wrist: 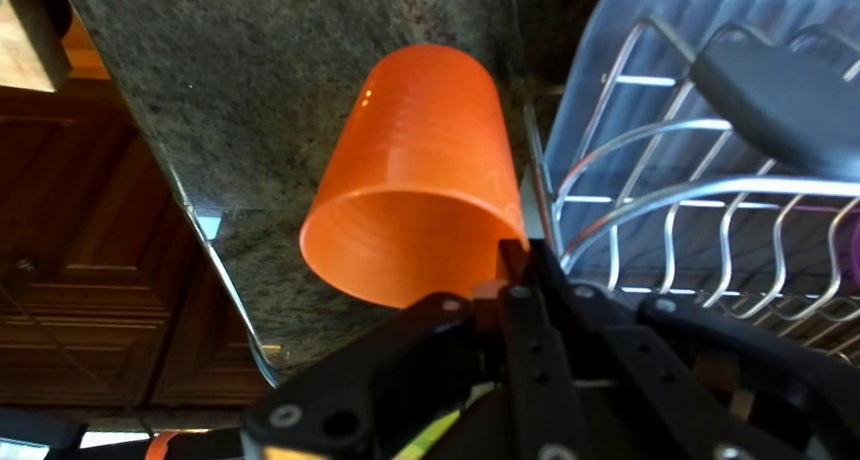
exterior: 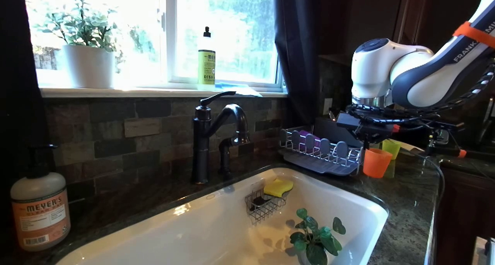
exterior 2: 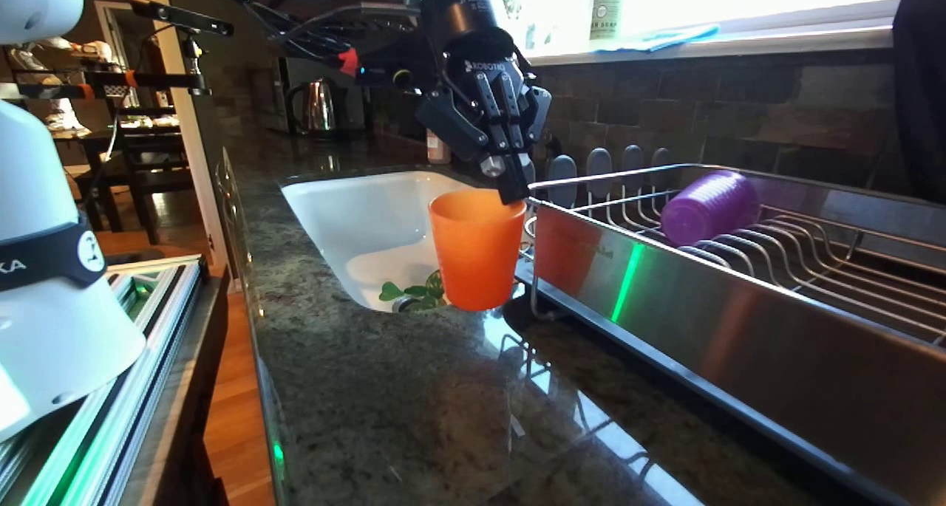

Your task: Put the orange cup on the counter

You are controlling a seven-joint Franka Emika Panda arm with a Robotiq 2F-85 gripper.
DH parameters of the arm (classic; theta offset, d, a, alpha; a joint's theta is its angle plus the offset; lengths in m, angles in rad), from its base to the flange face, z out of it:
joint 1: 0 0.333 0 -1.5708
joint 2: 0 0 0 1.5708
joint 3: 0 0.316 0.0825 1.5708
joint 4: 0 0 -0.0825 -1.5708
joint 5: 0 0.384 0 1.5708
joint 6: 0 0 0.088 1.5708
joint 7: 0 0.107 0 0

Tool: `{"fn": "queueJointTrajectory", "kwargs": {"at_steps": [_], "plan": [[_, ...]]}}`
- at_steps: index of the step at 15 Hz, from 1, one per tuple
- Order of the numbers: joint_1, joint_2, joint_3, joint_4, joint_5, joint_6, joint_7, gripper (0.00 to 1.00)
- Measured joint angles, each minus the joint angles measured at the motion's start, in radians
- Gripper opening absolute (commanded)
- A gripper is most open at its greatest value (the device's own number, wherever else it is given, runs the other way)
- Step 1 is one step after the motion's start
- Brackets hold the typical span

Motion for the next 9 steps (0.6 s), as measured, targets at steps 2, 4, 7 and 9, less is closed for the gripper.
{"fn": "queueJointTrajectory", "kwargs": {"at_steps": [2,4,7,9], "plan": [[0.014,0.005,-0.003,0.000,-0.033,0.000,0.050,0.01],[0.030,0.004,-0.007,0.001,-0.061,-0.002,0.092,0.01],[0.066,0.001,-0.006,0.006,-0.090,-0.063,0.172,0.01],[0.099,0.001,-0.007,0.006,-0.084,-0.121,0.216,0.01]]}}
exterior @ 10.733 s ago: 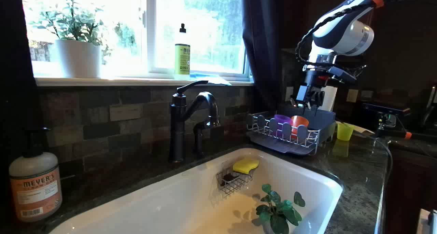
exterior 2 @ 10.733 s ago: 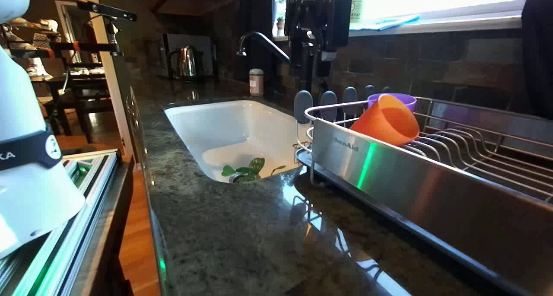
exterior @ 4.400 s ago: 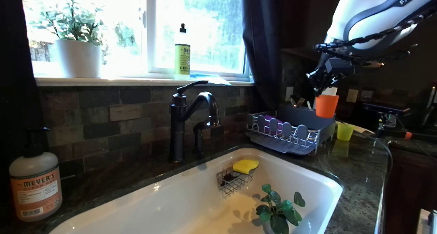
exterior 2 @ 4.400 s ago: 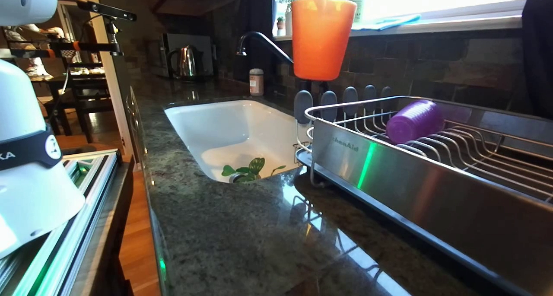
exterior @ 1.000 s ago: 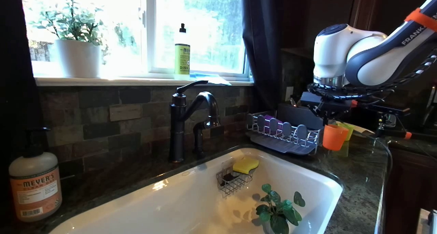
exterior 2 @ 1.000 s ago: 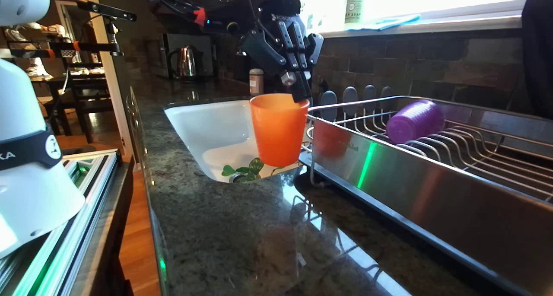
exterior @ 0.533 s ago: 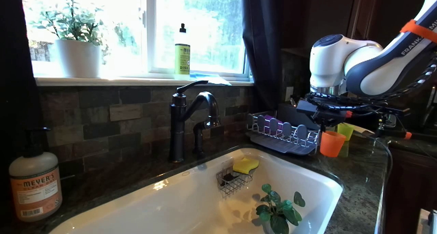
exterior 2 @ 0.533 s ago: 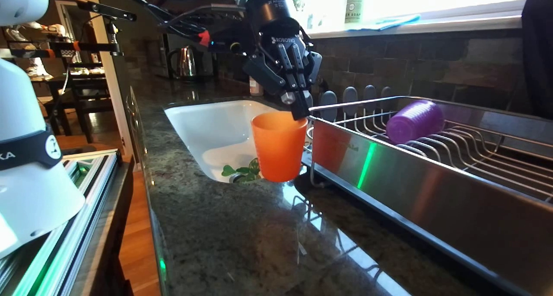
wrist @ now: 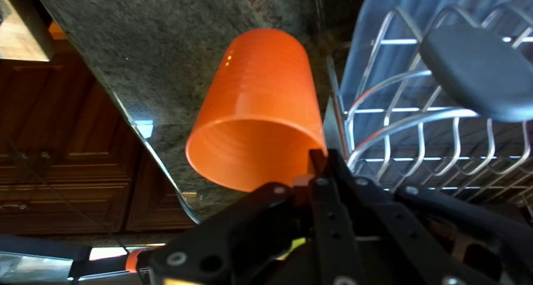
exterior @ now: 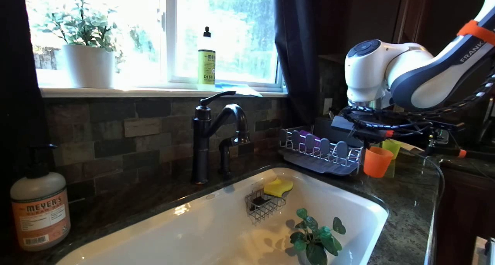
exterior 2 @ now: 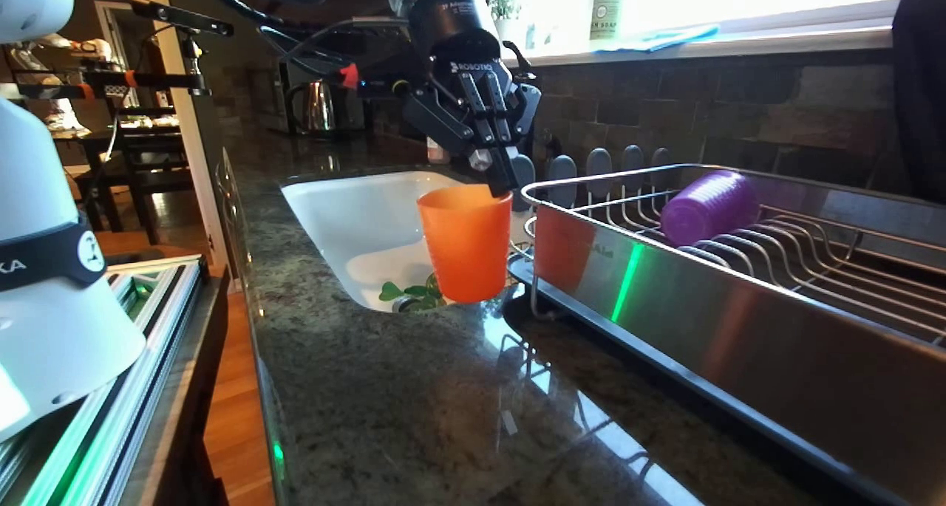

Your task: Put the orange cup on the counter

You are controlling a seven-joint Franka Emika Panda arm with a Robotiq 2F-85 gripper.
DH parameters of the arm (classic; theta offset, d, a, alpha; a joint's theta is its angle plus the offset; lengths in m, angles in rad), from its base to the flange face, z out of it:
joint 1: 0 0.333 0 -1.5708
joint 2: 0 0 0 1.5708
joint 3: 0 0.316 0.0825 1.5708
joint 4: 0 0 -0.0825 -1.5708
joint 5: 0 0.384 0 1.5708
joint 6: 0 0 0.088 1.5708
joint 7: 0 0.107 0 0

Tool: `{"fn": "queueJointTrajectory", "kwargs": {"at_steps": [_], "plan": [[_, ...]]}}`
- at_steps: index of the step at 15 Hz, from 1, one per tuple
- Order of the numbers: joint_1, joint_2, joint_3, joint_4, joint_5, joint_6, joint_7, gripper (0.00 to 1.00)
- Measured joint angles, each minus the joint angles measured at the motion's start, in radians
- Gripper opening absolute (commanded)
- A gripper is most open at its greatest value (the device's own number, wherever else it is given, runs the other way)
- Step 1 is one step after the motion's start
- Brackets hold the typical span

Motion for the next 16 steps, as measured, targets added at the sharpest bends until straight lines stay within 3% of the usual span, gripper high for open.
{"fn": "queueJointTrajectory", "kwargs": {"at_steps": [8,16], "plan": [[0.118,0.002,0.000,-0.001,0.142,-0.200,0.074,0.01],[0.132,0.038,-0.023,-0.006,0.187,-0.269,0.088,0.01]]}}
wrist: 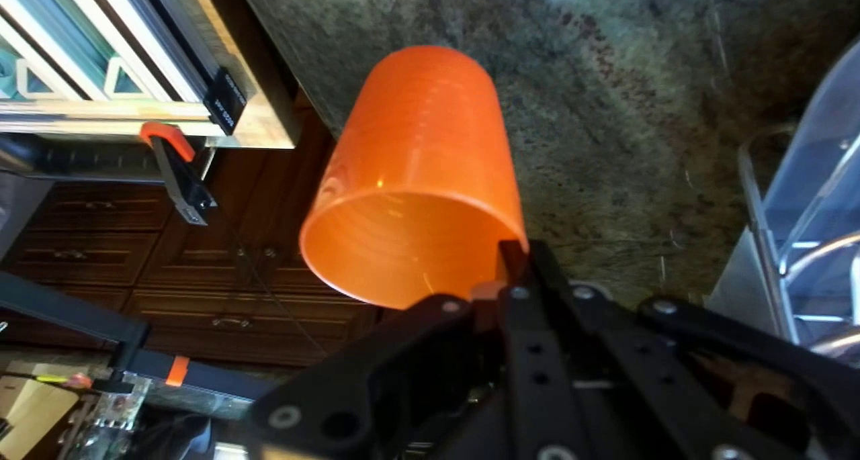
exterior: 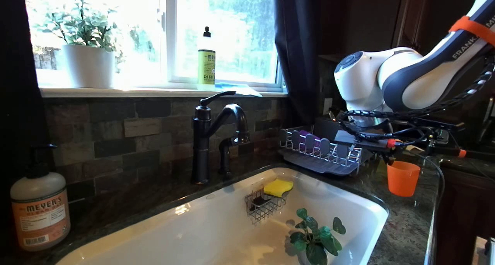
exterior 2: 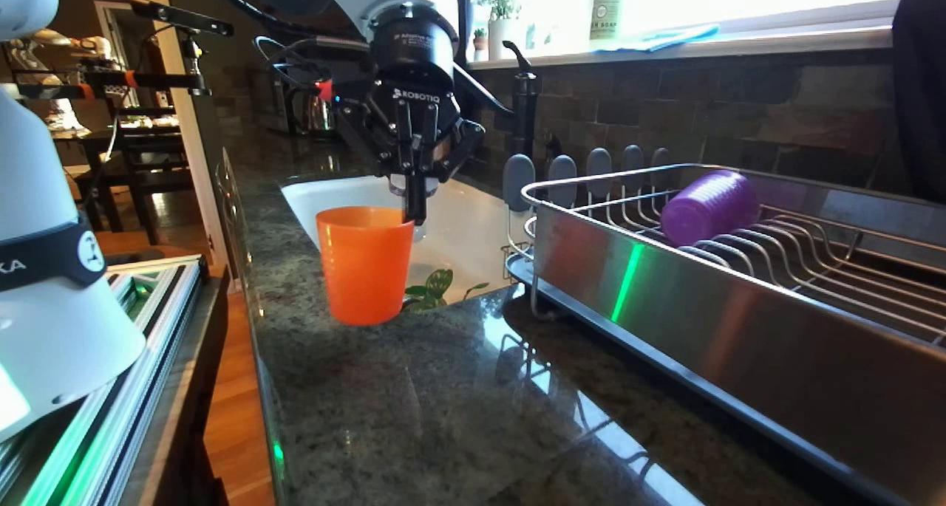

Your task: Put the orange cup on the counter

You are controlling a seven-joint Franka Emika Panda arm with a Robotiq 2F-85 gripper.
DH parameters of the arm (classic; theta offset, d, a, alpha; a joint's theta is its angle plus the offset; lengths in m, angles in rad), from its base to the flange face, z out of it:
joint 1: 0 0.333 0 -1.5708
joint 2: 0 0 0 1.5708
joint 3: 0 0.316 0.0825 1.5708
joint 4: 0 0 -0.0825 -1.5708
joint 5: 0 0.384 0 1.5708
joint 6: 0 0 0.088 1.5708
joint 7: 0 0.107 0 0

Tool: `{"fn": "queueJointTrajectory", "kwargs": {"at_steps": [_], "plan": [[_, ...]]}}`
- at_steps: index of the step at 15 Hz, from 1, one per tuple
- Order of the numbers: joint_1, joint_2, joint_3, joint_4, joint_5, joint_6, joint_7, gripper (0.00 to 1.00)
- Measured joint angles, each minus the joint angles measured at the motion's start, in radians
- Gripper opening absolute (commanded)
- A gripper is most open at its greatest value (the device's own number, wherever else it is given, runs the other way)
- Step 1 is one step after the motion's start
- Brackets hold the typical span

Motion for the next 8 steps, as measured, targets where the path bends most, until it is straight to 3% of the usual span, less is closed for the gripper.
{"fn": "queueJointTrajectory", "kwargs": {"at_steps": [8], "plan": [[0.000,0.036,-0.031,0.001,-0.108,0.052,-0.004,0.01]]}}
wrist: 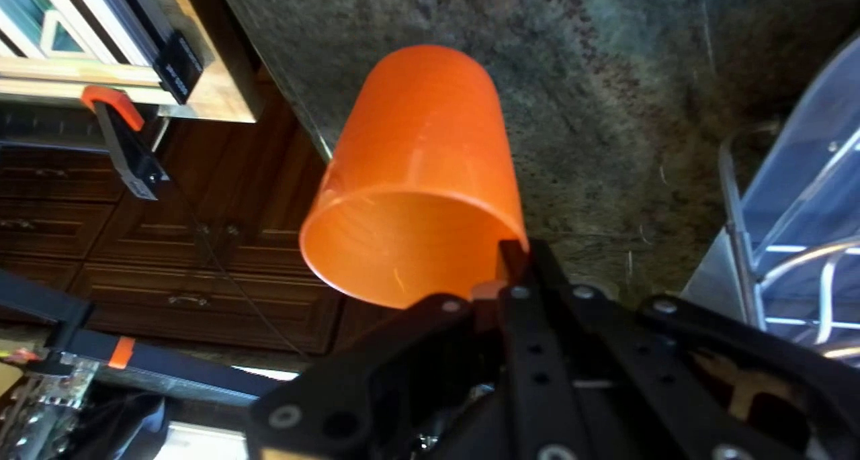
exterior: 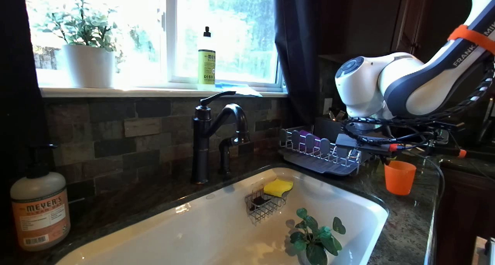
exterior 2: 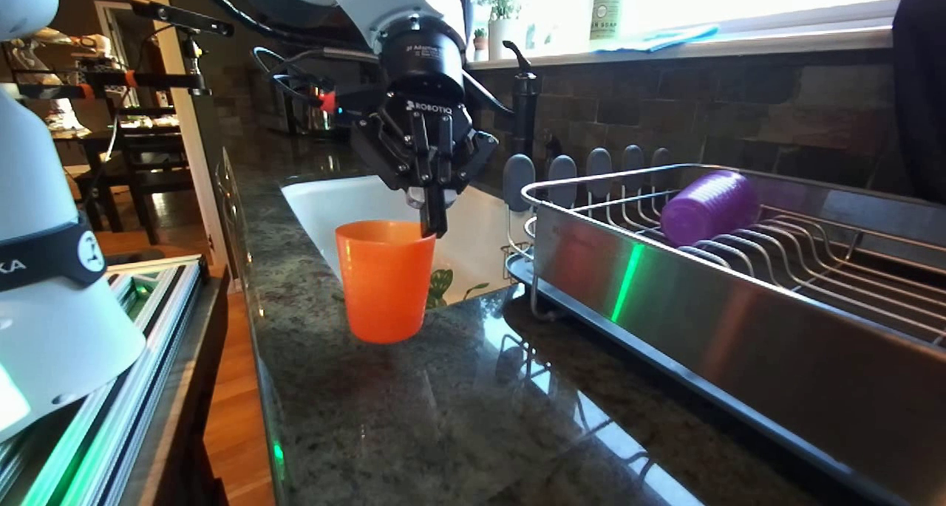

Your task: Put the orange cup on the counter

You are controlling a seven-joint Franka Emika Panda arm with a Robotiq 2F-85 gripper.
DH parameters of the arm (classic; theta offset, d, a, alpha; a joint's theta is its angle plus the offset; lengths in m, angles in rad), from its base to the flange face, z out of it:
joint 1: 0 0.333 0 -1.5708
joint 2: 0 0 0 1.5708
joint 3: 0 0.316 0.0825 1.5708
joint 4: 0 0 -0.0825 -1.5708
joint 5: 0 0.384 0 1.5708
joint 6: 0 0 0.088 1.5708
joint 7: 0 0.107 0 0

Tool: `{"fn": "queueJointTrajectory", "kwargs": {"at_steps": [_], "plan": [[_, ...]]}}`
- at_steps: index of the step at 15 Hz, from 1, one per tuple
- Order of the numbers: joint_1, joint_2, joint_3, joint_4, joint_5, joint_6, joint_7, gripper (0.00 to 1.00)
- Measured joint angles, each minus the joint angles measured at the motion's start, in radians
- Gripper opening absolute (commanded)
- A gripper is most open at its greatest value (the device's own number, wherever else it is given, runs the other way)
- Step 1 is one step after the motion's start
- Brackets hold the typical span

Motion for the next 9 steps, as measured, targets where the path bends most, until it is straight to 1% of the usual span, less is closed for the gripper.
{"fn": "queueJointTrajectory", "kwargs": {"at_steps": [3,7,8,9], "plan": [[0.000,0.013,-0.012,0.000,-0.050,0.057,0.000,0.01],[-0.002,0.043,-0.044,0.002,-0.082,0.151,0.000,0.01],[-0.002,0.045,-0.050,0.004,-0.088,0.160,0.000,0.29],[-0.002,0.045,-0.053,0.004,-0.090,0.164,0.000,0.29]]}}
